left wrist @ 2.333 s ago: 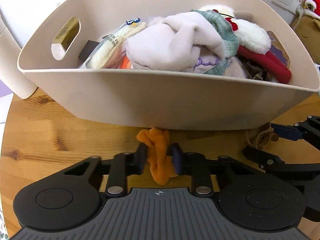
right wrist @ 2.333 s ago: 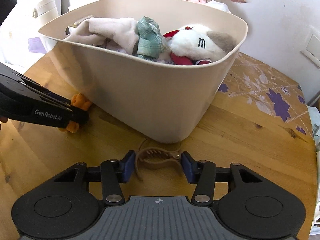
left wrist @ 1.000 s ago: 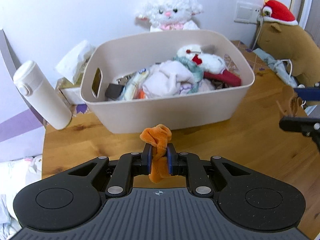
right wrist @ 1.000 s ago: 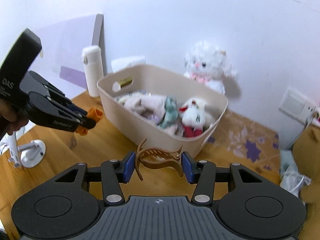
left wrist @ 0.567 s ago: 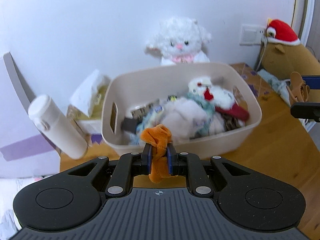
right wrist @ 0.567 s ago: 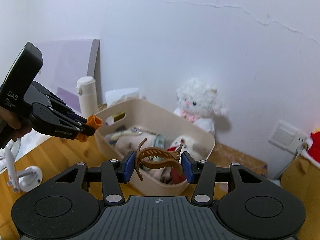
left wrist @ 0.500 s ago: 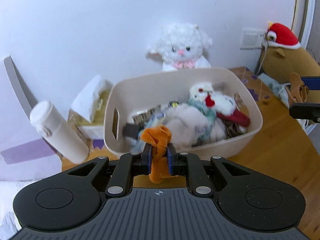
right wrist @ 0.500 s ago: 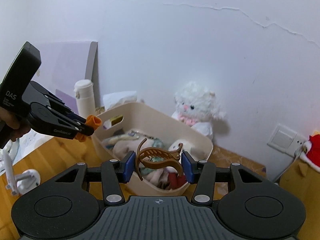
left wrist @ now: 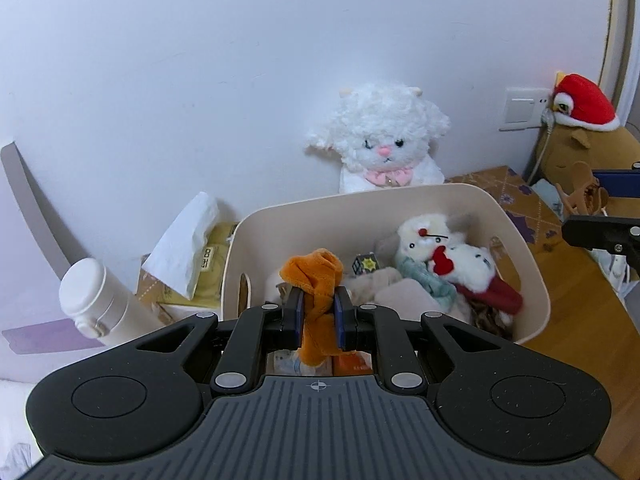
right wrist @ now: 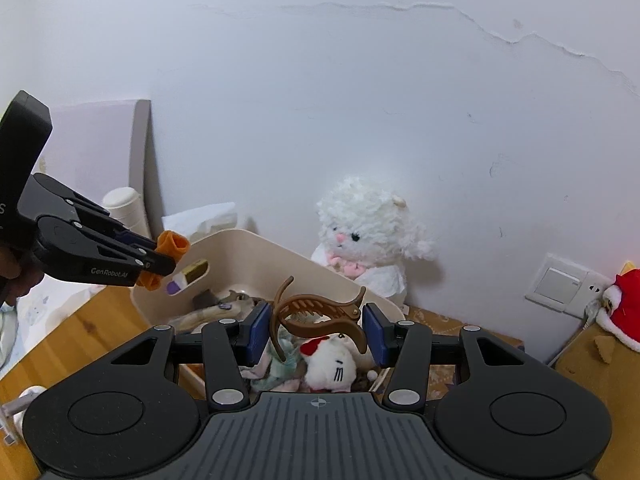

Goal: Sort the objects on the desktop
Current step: 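Lift the scrunchie and claw clip and carry them over the basket, then open both tools to drop the scrunchie and claw clip into the basket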

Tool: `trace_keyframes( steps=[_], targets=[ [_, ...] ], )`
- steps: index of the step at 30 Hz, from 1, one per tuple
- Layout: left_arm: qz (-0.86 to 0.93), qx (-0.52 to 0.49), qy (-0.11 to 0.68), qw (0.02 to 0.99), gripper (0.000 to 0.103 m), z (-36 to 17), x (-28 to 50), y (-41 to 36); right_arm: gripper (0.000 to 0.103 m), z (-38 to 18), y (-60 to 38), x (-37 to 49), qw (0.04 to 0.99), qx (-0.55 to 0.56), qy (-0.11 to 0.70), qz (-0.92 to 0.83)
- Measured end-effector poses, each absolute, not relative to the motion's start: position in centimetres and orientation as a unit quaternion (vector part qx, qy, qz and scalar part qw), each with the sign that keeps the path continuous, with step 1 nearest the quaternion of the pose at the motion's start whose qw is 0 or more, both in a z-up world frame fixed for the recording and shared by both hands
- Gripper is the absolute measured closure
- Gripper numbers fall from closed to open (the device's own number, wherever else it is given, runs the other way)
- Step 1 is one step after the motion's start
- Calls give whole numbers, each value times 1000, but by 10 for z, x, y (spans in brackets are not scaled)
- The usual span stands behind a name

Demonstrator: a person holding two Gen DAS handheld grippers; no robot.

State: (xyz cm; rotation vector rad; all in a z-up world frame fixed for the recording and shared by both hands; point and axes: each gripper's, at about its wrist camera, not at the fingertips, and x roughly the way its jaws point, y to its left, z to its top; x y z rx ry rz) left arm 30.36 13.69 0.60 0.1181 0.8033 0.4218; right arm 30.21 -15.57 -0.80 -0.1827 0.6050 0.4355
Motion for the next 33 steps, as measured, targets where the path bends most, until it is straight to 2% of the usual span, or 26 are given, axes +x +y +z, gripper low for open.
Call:
trace_keyframes(
  steps=[16, 27, 29, 31, 32, 33],
  targets=[
    [228, 33, 457, 859, 88, -44, 354, 167, 56, -56, -126, 368, 906, -59, 373, 190],
    [235, -4, 494, 837, 88, -64, 361, 173, 55, -85, -116, 380, 894, -34, 411, 174],
    [238, -9, 495, 836, 88, -65, 361, 172, 48, -87, -116, 380, 893, -35, 415, 171],
    [239, -10, 495, 835, 87, -65, 362, 172, 44, -87, -116, 378, 894, -34, 414, 169],
    [238, -10, 496, 835, 82, -64, 362, 171, 42, -87, -116, 377, 895, -33, 413, 166],
    [238, -10, 497, 835, 73, -64, 361, 171, 37, -86, -117, 376, 895, -32, 412, 165]
  ],
)
